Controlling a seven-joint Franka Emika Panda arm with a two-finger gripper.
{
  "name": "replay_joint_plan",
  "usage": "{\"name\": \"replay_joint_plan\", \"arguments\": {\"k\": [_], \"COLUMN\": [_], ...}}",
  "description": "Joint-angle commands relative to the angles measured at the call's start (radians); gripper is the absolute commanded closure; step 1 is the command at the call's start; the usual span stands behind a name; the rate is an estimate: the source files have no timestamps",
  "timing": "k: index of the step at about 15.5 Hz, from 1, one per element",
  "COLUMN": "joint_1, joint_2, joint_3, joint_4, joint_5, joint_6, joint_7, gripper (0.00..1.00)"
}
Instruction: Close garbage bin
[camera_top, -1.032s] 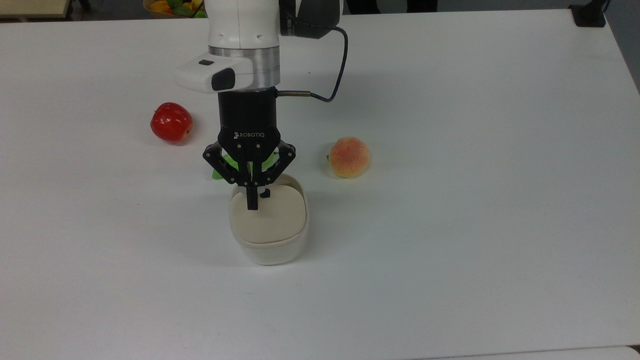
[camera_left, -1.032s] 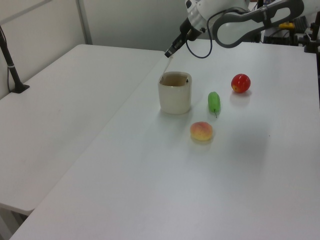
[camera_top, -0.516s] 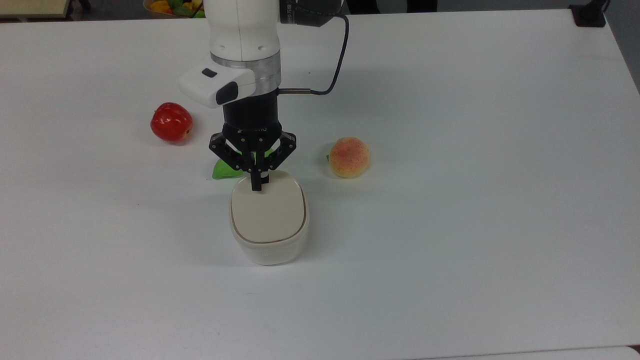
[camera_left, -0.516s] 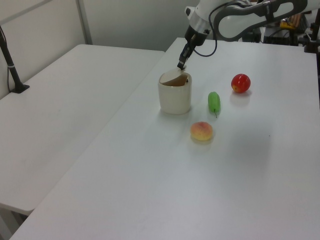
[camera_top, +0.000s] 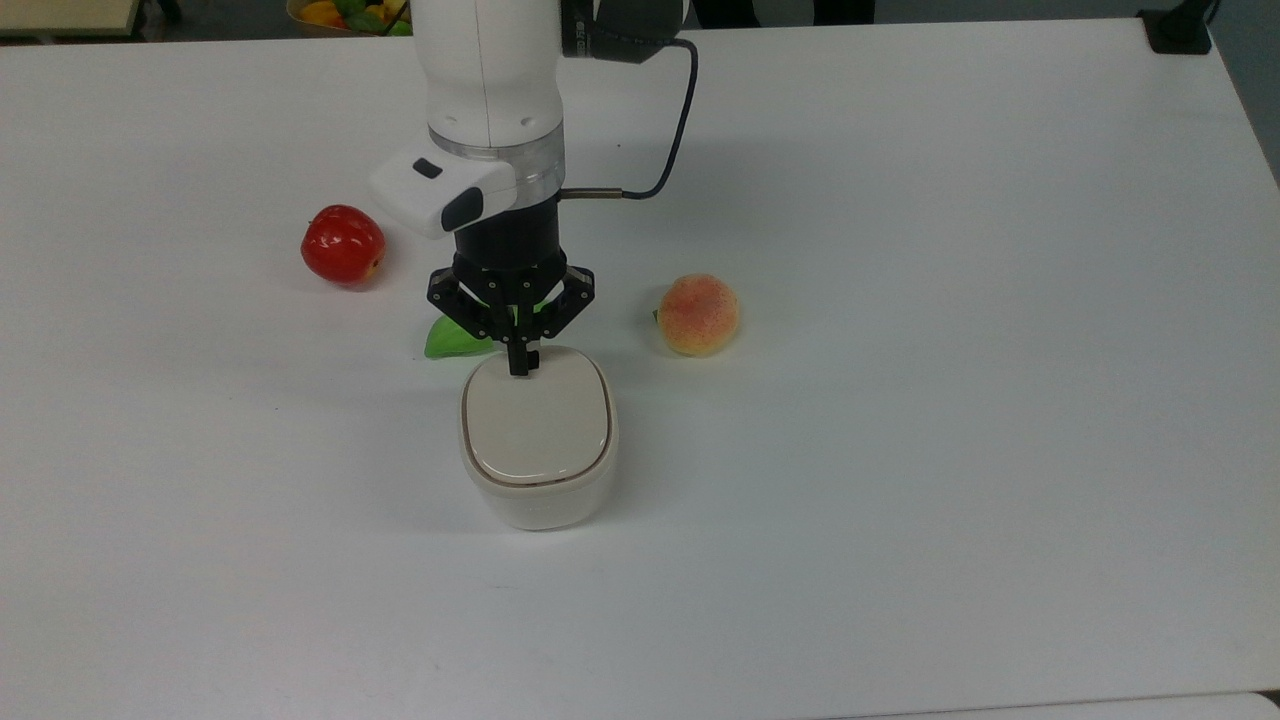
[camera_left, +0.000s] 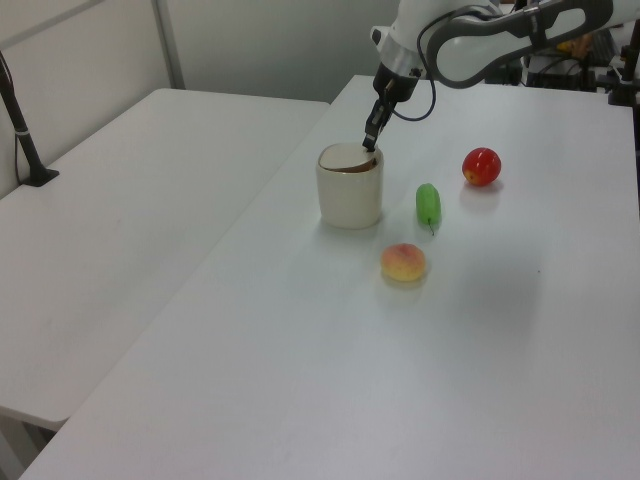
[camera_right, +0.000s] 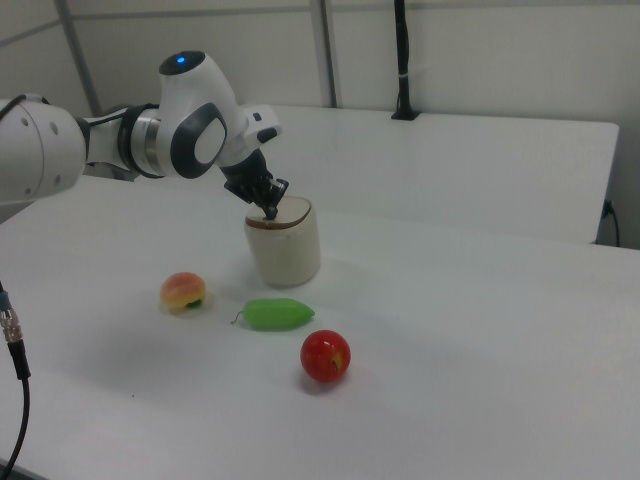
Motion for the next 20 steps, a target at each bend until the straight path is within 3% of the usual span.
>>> {"name": "replay_joint_plan", "arguments": {"k": [1, 11, 16, 20], "joint_1": [0.019, 0.019, 0.02, 0.023], "joint_2": [0.007, 0.016, -0.071, -0.151], "joint_3": [-0.008, -0.008, -0.008, -0.01], "joint_4": [-0.019, -0.01, -0.007, -0.01], "joint_5": [-0.002, 0.006, 0.014, 0.009], "joint_6": [-0.02, -0.022, -0.092, -0.271], "joint_7": [0.011, 0.016, 0.016, 0.017], "gripper": [1.0, 1.0, 1.0, 1.0]}}
